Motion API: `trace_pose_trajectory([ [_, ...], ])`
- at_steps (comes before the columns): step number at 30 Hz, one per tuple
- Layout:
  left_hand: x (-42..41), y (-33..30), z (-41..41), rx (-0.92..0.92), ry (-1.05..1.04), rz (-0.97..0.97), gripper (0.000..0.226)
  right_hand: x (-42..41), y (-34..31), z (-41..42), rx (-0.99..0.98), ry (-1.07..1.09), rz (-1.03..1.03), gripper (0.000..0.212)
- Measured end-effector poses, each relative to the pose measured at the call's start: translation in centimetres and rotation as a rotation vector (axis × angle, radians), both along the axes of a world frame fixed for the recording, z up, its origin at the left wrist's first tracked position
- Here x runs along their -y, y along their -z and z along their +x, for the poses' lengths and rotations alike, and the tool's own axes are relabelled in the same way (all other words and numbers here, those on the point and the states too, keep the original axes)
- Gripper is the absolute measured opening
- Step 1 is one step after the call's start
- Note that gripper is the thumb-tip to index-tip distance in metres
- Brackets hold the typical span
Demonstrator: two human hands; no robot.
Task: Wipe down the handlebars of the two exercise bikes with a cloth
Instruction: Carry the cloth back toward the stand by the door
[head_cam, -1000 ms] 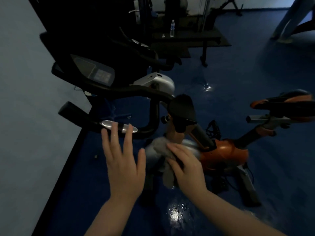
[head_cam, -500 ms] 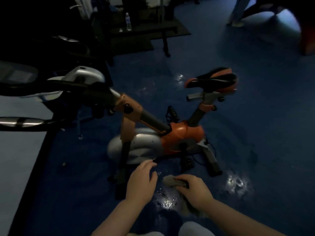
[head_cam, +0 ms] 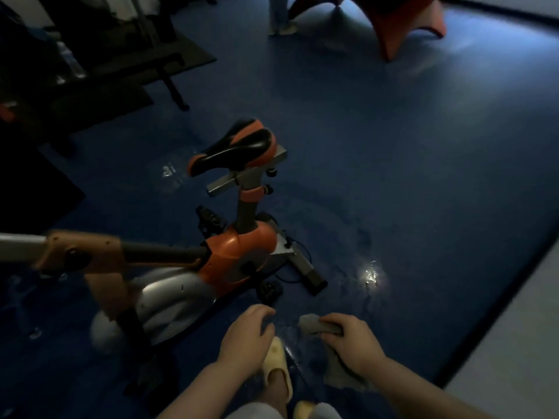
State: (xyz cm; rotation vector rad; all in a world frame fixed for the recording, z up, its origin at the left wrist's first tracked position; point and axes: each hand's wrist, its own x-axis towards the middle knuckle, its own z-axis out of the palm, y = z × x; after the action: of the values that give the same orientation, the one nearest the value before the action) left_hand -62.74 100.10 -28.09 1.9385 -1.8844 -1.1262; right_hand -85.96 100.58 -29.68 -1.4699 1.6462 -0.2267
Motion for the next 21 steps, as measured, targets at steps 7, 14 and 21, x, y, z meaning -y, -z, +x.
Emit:
trace_pose_trajectory([
  [7, 9.3, 1.0, -3.5, -0.03, 0.147, 0.042, 0.033, 6.1, -0.7, -2.6, -0.044, 0.137, -0.043, 0.03],
  [14, 19.1, 2.1, -5.8, -0.035, 0.264, 0.076, 0.028, 13.5, -2.2, -6.4, -0.098, 0.338, -0.114, 0.032],
  [21, 24.7, 2.5, -11.3, -0.041, 0.312, 0.099, 0.025, 17.8, -2.4, -11.0, -0.076, 0.379, -0.071, 0.032],
])
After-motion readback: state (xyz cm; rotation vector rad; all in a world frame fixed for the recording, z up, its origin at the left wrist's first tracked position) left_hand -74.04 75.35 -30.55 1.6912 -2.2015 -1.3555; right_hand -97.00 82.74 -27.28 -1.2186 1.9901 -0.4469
